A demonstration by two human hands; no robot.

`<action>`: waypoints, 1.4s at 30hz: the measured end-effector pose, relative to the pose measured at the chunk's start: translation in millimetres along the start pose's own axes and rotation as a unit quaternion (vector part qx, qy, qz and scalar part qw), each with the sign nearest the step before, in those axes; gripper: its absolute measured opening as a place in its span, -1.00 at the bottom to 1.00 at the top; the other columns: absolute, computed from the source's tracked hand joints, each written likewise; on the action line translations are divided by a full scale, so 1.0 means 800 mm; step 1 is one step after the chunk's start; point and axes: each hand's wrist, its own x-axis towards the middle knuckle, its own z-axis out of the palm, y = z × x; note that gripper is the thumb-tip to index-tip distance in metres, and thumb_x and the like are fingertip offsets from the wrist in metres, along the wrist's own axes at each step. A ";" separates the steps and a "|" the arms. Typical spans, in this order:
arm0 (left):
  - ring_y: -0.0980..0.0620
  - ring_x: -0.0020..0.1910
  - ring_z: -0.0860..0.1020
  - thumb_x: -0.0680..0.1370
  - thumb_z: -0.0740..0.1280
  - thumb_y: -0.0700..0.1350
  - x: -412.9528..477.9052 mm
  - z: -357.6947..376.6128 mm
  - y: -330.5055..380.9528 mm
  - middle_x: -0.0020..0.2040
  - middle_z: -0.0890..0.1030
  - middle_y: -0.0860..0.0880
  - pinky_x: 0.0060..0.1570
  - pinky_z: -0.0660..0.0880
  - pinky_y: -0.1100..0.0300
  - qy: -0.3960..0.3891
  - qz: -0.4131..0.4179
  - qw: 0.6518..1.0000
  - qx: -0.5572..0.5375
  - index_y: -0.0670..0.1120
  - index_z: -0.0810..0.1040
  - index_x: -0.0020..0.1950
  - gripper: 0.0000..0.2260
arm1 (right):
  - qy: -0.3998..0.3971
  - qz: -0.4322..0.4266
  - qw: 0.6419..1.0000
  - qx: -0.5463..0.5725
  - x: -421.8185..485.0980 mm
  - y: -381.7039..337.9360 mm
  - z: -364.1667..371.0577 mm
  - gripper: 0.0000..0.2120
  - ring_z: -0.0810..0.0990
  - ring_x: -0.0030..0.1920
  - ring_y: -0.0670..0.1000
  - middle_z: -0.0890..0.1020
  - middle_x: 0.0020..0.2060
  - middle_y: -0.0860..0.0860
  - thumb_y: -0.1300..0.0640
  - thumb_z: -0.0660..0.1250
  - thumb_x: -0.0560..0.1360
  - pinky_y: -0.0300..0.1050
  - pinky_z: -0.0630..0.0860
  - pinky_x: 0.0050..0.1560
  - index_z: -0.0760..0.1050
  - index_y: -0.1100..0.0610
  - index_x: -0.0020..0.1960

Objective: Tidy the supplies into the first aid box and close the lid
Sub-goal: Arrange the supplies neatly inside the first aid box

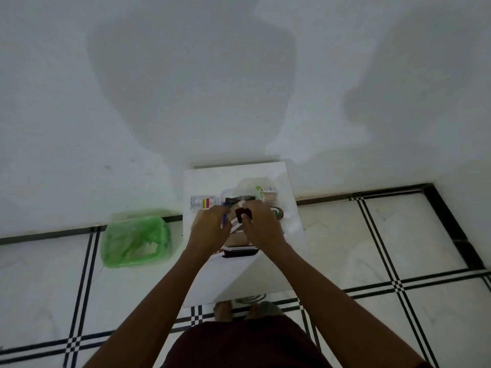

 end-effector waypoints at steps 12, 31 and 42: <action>-0.14 0.08 0.52 0.42 0.24 -0.31 0.003 0.028 -0.064 0.17 0.55 -0.15 -0.05 0.49 0.06 -0.068 -0.178 0.980 0.049 -0.16 0.47 0.21 -0.64 | -0.022 0.065 0.998 -0.013 0.093 0.092 -0.018 -0.65 0.50 0.15 0.17 0.54 0.13 0.17 0.37 0.21 0.43 0.04 0.51 0.07 0.45 0.21 0.20; -0.14 0.08 0.51 0.49 0.31 -0.14 -0.029 0.090 -0.136 0.11 0.56 -0.13 -0.03 0.53 -0.02 -0.134 -0.192 0.964 0.130 -0.16 0.49 0.18 -0.72 | -0.159 -0.043 0.963 -0.212 0.195 0.166 0.058 -0.58 0.53 0.02 0.25 0.56 0.01 0.19 0.28 0.38 0.33 0.16 0.43 0.19 0.38 0.22 0.15; -0.02 -0.31 0.54 0.40 0.39 0.00 -0.037 0.029 -0.096 -0.21 0.59 -0.06 -0.32 0.50 0.13 0.043 -0.265 0.963 0.016 -0.12 0.55 -0.10 -0.79 | 0.049 -0.080 0.993 -0.066 0.151 0.123 -0.022 -0.40 0.50 0.04 0.24 0.59 0.08 0.16 0.34 0.37 0.18 0.08 0.48 0.03 0.43 0.22 0.23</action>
